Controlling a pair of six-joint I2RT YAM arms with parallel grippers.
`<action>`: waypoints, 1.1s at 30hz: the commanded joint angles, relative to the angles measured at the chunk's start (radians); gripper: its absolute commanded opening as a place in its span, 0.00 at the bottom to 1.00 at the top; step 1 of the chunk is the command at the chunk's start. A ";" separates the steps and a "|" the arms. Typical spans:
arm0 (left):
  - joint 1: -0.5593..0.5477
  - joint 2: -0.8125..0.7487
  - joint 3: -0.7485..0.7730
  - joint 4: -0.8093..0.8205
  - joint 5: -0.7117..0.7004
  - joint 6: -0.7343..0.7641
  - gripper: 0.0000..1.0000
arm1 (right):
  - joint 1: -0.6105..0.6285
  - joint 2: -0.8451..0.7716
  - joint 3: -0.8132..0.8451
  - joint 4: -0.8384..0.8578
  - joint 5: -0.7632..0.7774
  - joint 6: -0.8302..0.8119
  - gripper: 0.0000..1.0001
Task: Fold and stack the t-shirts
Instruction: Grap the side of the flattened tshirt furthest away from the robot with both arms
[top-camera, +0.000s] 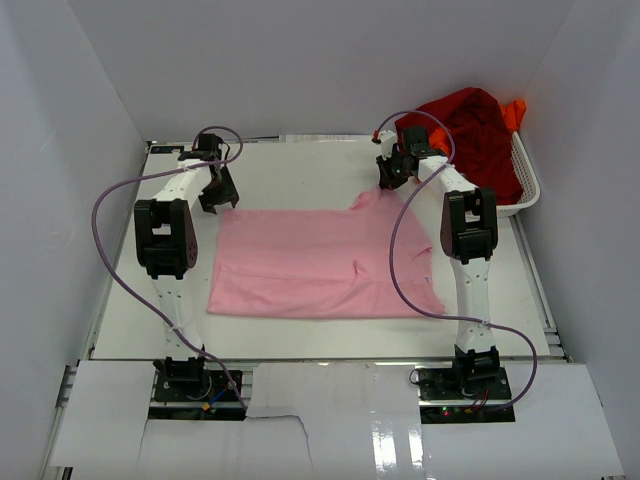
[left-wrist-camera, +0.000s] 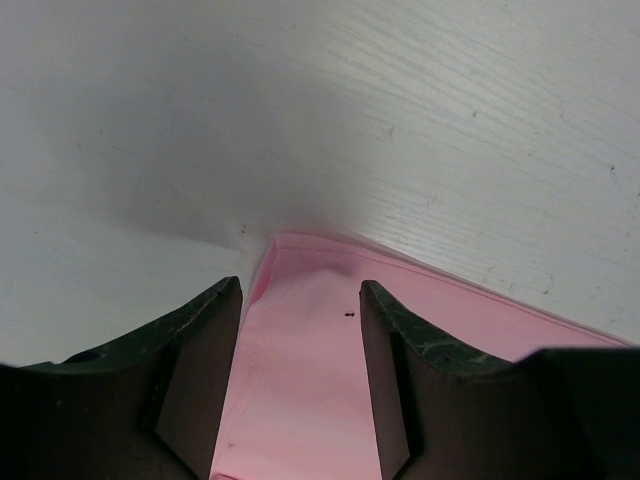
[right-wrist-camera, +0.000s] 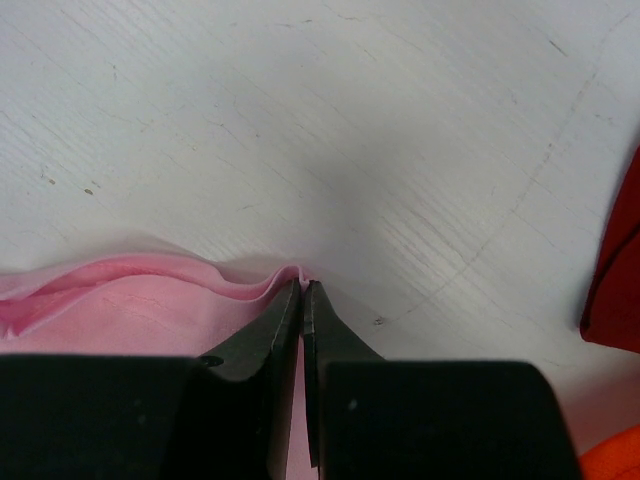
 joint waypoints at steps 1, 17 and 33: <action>-0.002 0.014 -0.016 0.019 0.010 0.003 0.61 | 0.004 -0.010 -0.036 -0.120 0.037 0.010 0.08; 0.000 0.029 -0.028 0.038 0.011 0.000 0.18 | 0.001 -0.024 -0.036 -0.109 0.043 0.029 0.08; -0.002 0.052 0.064 0.005 0.034 0.016 0.00 | -0.004 -0.041 0.053 -0.105 0.045 0.098 0.08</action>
